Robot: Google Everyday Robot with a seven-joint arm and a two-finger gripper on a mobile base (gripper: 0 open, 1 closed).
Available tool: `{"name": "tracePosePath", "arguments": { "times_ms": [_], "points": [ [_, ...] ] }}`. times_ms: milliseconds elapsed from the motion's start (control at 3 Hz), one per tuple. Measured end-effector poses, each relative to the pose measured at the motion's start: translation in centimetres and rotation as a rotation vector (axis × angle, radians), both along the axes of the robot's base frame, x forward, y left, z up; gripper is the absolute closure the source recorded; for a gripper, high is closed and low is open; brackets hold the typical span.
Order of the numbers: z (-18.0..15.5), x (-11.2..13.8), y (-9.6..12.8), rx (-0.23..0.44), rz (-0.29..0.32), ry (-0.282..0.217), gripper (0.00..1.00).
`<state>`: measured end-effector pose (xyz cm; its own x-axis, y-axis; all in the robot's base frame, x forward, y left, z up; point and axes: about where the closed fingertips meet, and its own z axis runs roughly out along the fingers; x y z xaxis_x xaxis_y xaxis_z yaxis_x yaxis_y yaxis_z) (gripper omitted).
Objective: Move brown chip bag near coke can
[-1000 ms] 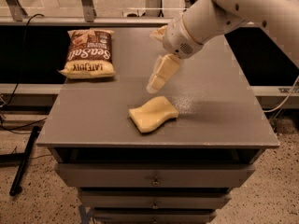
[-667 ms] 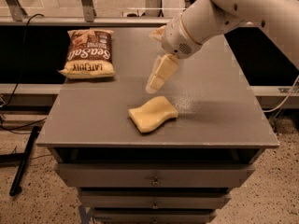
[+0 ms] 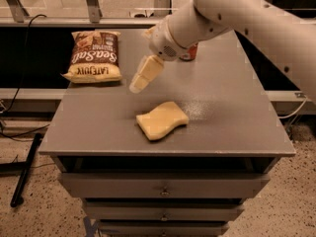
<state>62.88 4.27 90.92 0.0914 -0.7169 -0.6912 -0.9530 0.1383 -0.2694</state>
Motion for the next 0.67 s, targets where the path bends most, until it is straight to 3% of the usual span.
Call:
{"name": "tracePosePath", "arguments": {
  "times_ms": [667],
  "points": [
    [-1.7,4.3,6.5,0.106,-0.111,0.039,0.00]
  ]
}}
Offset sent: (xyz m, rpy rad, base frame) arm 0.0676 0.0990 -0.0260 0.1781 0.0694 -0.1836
